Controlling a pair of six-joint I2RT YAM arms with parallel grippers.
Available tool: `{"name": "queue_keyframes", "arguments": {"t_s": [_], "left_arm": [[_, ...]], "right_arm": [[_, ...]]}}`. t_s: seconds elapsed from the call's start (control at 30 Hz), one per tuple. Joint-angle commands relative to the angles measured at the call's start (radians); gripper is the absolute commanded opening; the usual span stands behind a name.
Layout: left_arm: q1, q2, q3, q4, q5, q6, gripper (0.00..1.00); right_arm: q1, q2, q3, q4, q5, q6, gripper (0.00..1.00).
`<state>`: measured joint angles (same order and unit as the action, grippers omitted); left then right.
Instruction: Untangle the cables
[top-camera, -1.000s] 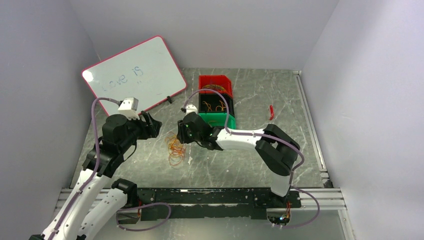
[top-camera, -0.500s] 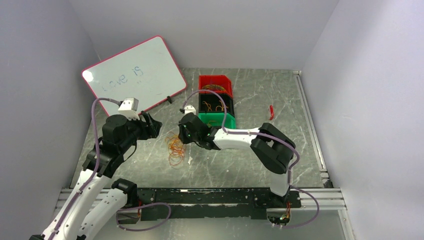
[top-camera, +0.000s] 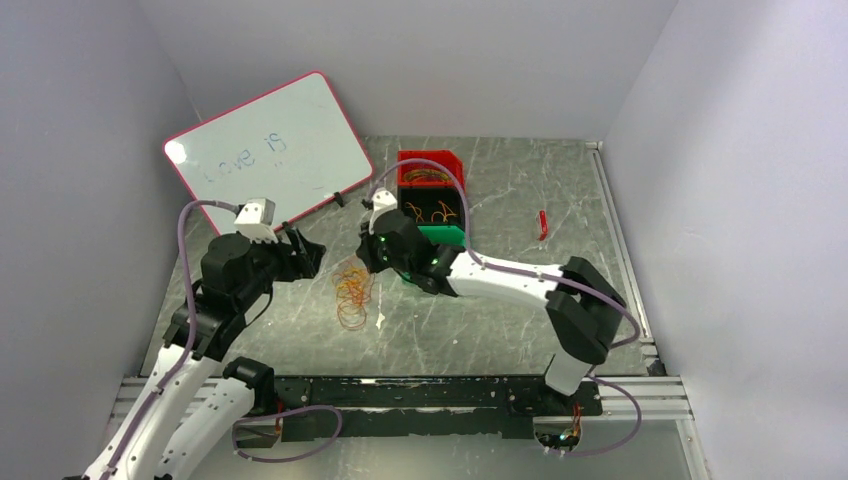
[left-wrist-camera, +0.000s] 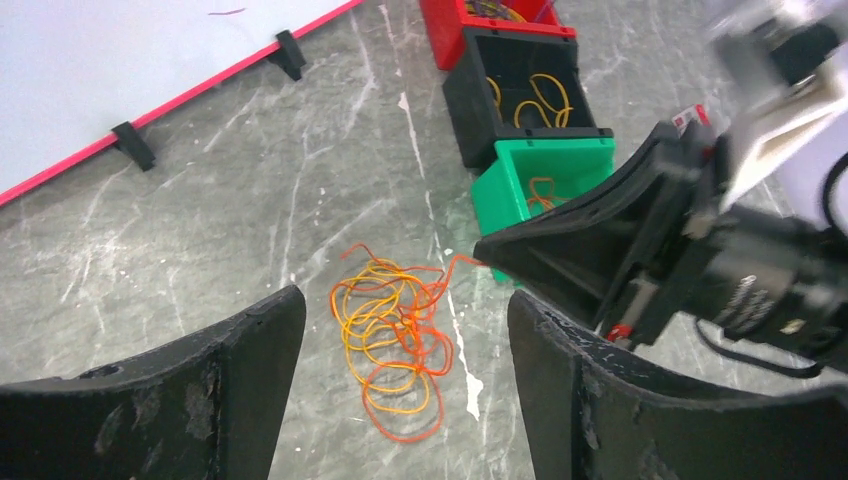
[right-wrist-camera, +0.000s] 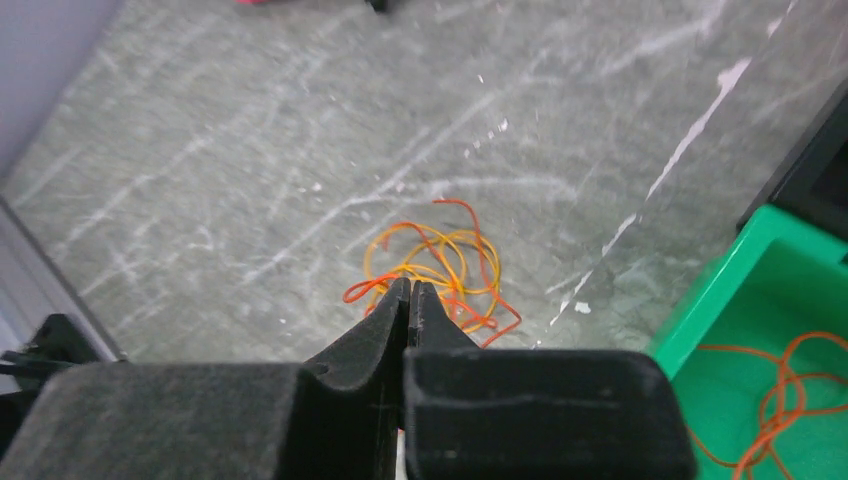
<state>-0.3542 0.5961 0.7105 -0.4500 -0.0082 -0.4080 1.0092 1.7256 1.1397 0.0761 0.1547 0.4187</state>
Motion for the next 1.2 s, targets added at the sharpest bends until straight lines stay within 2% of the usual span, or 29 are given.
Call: {"name": "queue_keyframes", "arguments": {"t_s": [0.0, 0.2, 0.33, 0.53, 0.9, 1.17], "left_arm": [[0.011, -0.042, -0.025, 0.081, 0.088, 0.016, 0.79], [0.011, -0.081, -0.073, 0.223, 0.200, 0.030, 0.82], [0.011, -0.076, -0.097, 0.304, 0.257, 0.031, 0.81], [0.010, -0.043, -0.135, 0.430, 0.284, 0.031, 0.79], [0.011, 0.021, -0.108, 0.463, 0.218, 0.090, 0.76], [0.011, 0.036, -0.100, 0.507, 0.258, 0.104, 0.76]], "right_arm": [[0.002, -0.104, 0.067, -0.053, -0.015, -0.094, 0.00], [-0.001, -0.149, 0.205, -0.180, -0.105, -0.124, 0.00], [-0.001, -0.164, 0.305, -0.260, -0.110, -0.124, 0.00], [-0.001, -0.179, 0.412, -0.336, -0.140, -0.112, 0.00], [-0.001, -0.212, 0.478, -0.403, -0.163, -0.109, 0.00], [0.001, -0.209, 0.490, -0.408, -0.224, -0.096, 0.00]]}}
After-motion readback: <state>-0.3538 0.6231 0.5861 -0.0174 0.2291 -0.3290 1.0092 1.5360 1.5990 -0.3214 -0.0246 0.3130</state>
